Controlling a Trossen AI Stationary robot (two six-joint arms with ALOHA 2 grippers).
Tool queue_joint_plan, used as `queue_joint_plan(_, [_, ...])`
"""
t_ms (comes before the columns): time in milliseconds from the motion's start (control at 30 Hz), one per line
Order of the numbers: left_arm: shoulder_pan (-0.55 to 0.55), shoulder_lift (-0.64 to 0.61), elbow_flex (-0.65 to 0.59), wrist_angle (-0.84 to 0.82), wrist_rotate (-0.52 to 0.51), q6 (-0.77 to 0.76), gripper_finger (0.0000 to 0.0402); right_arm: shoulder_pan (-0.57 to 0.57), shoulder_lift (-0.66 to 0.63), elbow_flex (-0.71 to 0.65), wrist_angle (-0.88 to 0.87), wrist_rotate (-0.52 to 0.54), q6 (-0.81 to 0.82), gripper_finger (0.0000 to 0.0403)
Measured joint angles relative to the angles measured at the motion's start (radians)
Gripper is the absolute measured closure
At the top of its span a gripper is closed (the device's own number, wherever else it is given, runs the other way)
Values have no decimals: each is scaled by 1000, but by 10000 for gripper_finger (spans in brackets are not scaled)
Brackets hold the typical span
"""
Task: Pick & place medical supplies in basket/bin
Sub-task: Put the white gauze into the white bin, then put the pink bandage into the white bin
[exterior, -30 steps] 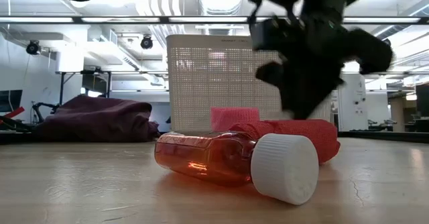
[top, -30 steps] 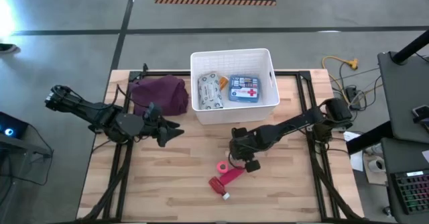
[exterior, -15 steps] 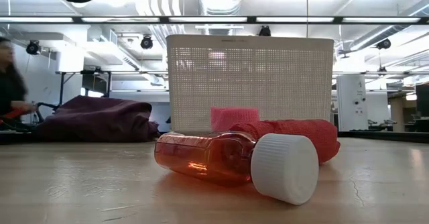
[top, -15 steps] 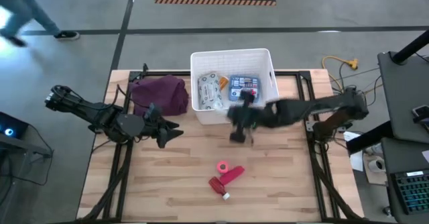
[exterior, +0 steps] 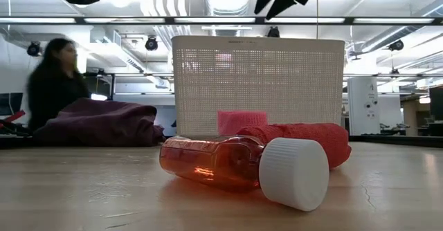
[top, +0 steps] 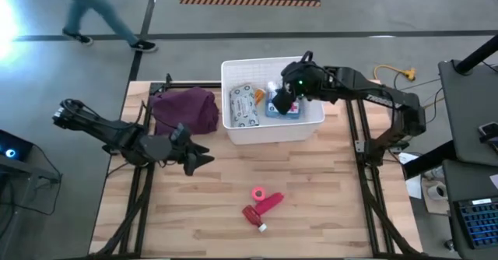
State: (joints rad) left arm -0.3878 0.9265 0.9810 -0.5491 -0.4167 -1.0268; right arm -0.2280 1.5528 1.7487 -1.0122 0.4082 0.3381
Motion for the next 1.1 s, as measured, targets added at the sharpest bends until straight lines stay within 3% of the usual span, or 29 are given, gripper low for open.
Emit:
queue_joint_plan(200, [0,66,-1,22,17,32,160,52,-2,35,-59,-51,-26,107])
queue_joint_plan(433, [17,202,0,117,115,321,160,237,-51,37,-194,-21,-75,79])
queue_joint_plan(567, [48,293,0,116,234,420,160,332,-63,26,-359,30,86,74])
queue_joint_plan(700, [58,379,3,138,258,494,160,439,-68,7,-549,122,299,74])
queue_joint_plan(767, [94,424,12,154,283,495,160,484,-71,-18,-556,144,396,74])
queue_joint_plan(933, [190,574,79,185,496,491,160,576,-128,-150,-557,130,667,74])
queue_joint_plan(1100, [236,740,252,97,650,502,160,675,-216,-347,-555,44,982,74])
